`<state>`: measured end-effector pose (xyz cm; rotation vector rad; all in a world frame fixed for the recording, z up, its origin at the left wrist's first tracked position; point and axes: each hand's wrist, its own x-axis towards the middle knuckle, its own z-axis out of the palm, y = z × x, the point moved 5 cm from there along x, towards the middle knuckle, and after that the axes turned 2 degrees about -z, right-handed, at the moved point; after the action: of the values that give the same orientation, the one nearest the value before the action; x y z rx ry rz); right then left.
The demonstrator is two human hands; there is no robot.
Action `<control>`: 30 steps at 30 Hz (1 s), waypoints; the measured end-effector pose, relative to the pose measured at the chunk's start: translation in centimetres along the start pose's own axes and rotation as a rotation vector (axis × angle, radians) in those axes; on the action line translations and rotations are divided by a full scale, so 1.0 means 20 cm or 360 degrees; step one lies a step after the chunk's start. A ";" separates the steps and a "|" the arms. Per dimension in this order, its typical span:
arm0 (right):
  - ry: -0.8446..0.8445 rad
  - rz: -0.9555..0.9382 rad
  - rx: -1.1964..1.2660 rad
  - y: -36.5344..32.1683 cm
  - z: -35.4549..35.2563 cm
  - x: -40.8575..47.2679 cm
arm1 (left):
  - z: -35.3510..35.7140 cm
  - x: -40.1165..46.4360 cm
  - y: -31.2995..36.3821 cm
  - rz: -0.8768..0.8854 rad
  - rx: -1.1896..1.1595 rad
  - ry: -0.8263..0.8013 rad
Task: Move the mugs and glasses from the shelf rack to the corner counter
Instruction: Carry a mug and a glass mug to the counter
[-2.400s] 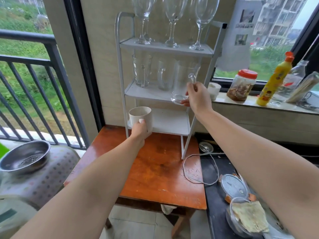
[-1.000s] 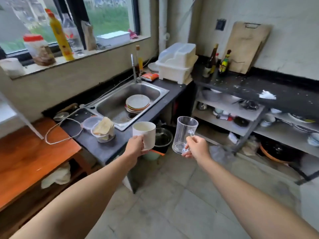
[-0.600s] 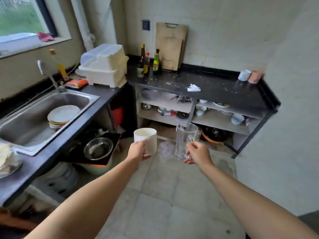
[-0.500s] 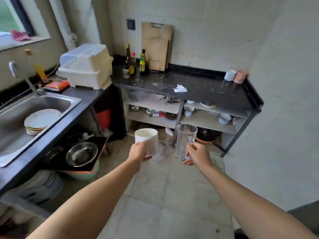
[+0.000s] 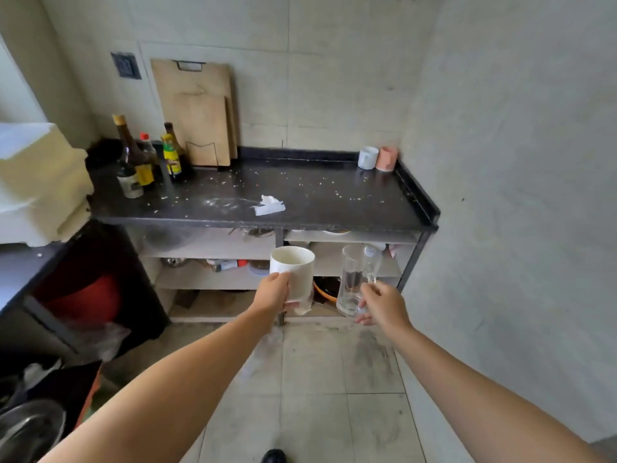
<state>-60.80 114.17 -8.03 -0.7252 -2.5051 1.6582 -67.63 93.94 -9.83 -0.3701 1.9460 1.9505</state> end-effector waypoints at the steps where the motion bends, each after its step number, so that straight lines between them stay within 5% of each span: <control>1: 0.0032 0.0013 0.0008 -0.03 -0.01 0.10 | 0.04 0.11 0.06 0.0012 0.0034 -0.0039; 14: 0.0259 0.0127 0.0128 -0.29 -0.16 1.24 | 0.49 1.22 0.64 -0.0007 0.0128 -0.0213; 30: 0.0018 0.0186 -0.0050 -0.48 -0.23 3.03 | 1.05 2.65 1.09 -0.0171 0.0081 0.0040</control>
<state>-116.63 139.90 -10.38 -0.8980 -2.5321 1.6476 -123.23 118.80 -12.43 -0.4773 1.9455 1.8345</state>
